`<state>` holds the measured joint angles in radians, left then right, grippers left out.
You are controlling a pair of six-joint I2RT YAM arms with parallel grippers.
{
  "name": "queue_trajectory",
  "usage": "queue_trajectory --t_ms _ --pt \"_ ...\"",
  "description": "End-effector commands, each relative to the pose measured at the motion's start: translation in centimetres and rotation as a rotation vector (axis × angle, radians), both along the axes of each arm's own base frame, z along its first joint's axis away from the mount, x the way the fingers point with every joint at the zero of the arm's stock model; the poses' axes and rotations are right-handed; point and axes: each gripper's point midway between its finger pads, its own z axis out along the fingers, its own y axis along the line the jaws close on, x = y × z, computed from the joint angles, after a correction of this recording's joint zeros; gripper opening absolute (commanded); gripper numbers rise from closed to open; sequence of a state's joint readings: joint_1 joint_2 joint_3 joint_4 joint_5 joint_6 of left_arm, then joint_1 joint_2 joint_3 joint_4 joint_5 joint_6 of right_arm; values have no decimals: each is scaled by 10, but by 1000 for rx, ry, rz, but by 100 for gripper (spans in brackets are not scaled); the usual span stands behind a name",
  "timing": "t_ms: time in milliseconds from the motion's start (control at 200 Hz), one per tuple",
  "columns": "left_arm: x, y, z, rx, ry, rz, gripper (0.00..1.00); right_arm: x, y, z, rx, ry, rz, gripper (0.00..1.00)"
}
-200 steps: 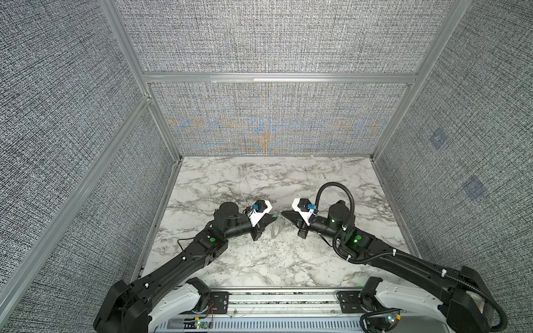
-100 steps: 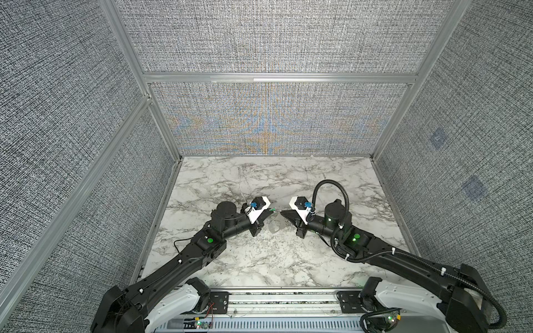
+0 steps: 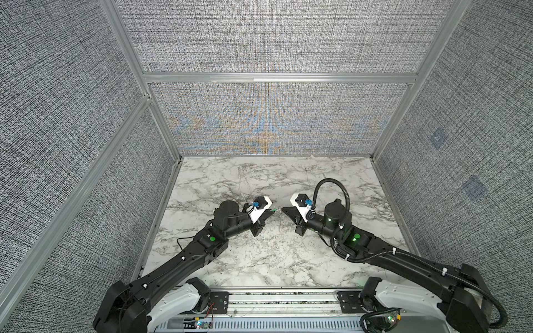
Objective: Remove the keys from the keyring
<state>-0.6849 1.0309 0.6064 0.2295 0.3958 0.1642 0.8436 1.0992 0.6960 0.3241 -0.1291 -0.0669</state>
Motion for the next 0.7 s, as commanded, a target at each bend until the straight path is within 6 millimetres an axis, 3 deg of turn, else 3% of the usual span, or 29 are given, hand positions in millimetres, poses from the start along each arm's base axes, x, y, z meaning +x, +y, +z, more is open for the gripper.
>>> queue_trajectory --t_ms 0,695 --pt "-2 -2 -1 3 15 -15 0 6 -3 17 51 -38 -42 0" --pt "-24 -20 -6 -15 91 -183 0 -5 -1 21 80 -114 11 0"
